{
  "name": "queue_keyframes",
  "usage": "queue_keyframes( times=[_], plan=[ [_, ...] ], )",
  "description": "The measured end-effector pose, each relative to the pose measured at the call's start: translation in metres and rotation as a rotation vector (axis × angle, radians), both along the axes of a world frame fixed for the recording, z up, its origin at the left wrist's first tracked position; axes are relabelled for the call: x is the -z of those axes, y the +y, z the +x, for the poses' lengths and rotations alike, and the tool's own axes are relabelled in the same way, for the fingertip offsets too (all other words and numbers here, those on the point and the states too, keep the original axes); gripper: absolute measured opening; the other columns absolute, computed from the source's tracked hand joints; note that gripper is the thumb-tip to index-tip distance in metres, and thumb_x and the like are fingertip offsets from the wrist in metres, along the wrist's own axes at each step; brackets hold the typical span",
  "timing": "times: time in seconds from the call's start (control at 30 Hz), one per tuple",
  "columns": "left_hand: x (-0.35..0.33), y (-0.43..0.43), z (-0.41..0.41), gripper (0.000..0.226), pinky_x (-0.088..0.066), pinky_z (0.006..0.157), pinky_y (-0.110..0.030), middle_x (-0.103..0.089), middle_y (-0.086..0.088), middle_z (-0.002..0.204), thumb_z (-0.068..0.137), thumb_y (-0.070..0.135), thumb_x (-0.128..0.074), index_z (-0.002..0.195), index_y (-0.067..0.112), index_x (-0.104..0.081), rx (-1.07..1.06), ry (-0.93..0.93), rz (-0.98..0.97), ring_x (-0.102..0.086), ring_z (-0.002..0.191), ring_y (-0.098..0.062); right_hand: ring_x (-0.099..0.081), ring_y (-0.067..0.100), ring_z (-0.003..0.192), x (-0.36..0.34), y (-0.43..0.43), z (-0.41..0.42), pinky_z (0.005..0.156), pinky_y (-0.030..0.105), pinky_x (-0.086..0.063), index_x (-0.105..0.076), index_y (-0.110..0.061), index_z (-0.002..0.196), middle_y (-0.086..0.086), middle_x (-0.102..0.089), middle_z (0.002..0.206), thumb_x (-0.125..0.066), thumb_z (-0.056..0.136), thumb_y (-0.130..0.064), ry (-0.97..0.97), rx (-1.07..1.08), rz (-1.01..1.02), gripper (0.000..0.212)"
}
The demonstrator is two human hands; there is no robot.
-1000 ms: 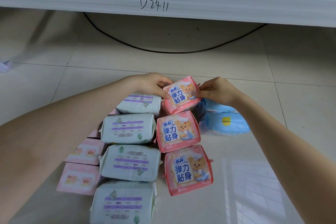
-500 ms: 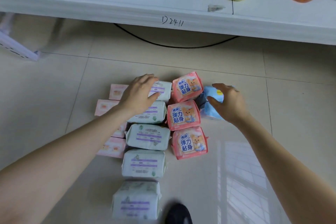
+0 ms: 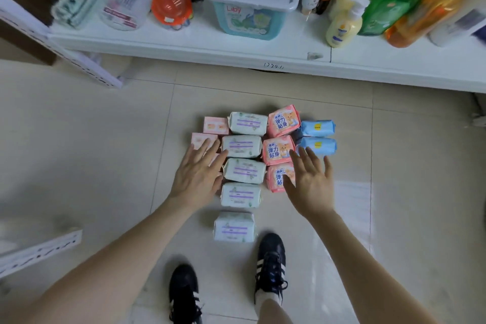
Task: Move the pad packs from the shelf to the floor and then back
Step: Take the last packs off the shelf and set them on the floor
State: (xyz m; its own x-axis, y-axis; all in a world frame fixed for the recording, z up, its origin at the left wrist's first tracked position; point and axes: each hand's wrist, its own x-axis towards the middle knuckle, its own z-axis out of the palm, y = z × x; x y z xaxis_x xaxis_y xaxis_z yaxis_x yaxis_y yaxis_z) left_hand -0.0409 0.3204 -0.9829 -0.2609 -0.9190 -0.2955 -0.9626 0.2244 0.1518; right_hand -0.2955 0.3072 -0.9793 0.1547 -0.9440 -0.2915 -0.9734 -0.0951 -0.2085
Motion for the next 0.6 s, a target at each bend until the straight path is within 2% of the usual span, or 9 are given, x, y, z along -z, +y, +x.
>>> queue_keyframes(
  times=[0.1,0.27,0.4,0.5,0.6],
  plan=[
    [-0.021,0.005,0.034,0.060,-0.031,0.112,-0.054,-0.045,-0.013,0.148,0.081,0.023,-0.072,0.137,0.012,-0.054,-0.001,0.004,0.013,-0.041,0.138,-0.032,-0.027,0.024,0.145,-0.020,0.010,0.039,0.118,0.047,-0.010,-0.039,-0.012,0.147,0.009,-0.035,0.154,-0.054,0.095,-0.033,-0.017,0.018,0.021,0.058],
    [-0.028,0.002,0.104,0.059,-0.016,0.119,-0.049,-0.031,-0.007,0.157,0.093,0.030,-0.057,0.147,0.016,-0.040,0.037,0.021,0.051,-0.024,0.147,-0.027,-0.029,0.023,0.144,-0.028,0.024,0.099,0.118,0.049,-0.014,-0.041,-0.012,0.145,0.007,-0.038,0.152,-0.061,0.090,-0.033,-0.016,0.071,0.042,0.062],
    [-0.021,-0.013,0.154,0.062,-0.020,0.117,-0.049,-0.035,-0.008,0.155,0.089,0.029,-0.064,0.146,0.016,-0.043,0.060,0.009,0.027,-0.028,0.145,-0.028,-0.027,0.020,0.145,-0.017,0.027,0.139,0.118,0.045,-0.014,-0.038,-0.015,0.147,0.002,-0.037,0.153,-0.061,0.090,-0.037,-0.023,0.127,0.059,0.066],
    [-0.007,-0.027,0.176,0.063,-0.011,0.120,-0.045,-0.024,-0.003,0.160,0.094,0.037,-0.055,0.151,0.020,-0.032,0.037,-0.005,0.065,-0.018,0.149,-0.023,-0.033,0.022,0.142,-0.005,0.027,0.159,0.117,0.047,-0.017,-0.043,-0.013,0.144,0.004,-0.043,0.149,-0.064,0.088,-0.036,-0.052,0.151,0.065,0.064],
    [0.008,-0.038,0.186,0.065,-0.011,0.120,-0.046,-0.023,-0.003,0.160,0.094,0.040,-0.055,0.151,0.021,-0.031,0.015,0.036,0.071,-0.017,0.149,-0.023,-0.039,0.024,0.139,0.008,0.021,0.175,0.115,0.049,-0.023,-0.048,-0.010,0.140,0.007,-0.050,0.144,-0.069,0.085,-0.034,-0.077,0.166,0.059,0.064]
  ],
)
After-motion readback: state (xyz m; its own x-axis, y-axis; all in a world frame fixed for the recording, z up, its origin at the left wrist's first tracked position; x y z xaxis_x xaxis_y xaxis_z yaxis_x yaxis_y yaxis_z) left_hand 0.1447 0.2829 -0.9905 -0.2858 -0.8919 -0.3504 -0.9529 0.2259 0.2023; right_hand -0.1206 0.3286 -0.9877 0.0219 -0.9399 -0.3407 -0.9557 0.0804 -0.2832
